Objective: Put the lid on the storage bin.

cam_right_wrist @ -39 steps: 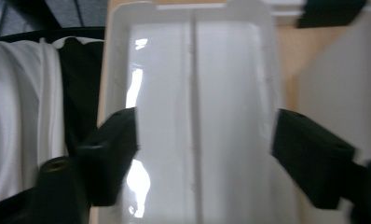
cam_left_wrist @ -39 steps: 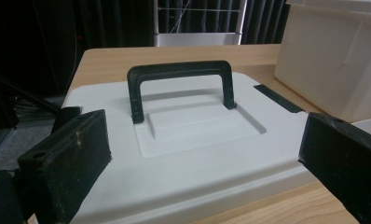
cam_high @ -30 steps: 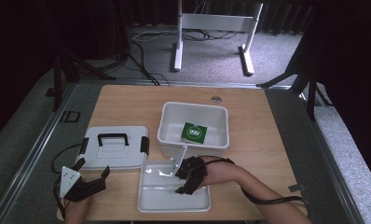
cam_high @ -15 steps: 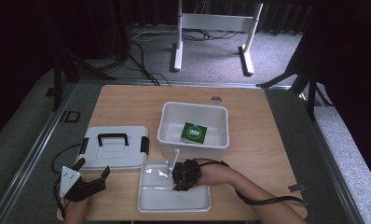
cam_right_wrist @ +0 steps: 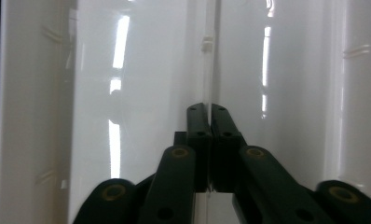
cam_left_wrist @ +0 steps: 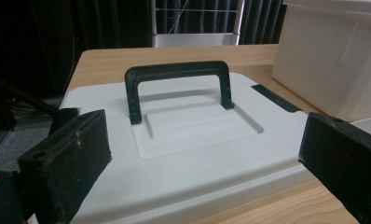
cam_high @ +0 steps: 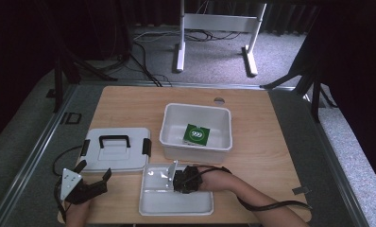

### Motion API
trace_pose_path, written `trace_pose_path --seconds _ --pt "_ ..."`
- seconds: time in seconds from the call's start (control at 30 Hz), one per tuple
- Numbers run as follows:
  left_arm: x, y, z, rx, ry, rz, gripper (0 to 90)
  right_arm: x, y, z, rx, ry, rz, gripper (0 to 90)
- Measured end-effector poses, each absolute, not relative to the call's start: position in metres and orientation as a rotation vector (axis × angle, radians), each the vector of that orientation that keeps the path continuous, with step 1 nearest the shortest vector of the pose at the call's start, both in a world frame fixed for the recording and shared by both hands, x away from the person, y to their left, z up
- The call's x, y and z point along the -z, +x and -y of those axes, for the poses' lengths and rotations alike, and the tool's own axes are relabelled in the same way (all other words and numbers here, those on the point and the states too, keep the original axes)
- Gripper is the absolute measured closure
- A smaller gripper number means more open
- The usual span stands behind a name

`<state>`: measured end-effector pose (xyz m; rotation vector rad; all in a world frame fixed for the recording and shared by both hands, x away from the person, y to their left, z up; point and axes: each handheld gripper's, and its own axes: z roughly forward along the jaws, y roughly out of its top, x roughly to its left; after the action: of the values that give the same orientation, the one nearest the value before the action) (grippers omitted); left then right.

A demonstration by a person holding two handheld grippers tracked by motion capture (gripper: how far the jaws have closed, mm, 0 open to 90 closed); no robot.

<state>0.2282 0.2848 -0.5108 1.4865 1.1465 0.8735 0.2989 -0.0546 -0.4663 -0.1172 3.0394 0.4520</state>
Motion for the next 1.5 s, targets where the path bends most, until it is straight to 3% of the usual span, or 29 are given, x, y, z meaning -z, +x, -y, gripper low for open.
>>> trace_pose_path --seconds 0.23,1.5 --pt "0.511 0.228 -0.285 -0.873 1.487 -1.146 1.8 0.462 0.296 0.056 -0.442 -0.128 -3.066 88.5" --pt "0.511 0.229 -0.285 -0.872 1.490 -1.147 1.8 0.369 0.279 0.087 -0.515 -0.118 -3.023 88.6"
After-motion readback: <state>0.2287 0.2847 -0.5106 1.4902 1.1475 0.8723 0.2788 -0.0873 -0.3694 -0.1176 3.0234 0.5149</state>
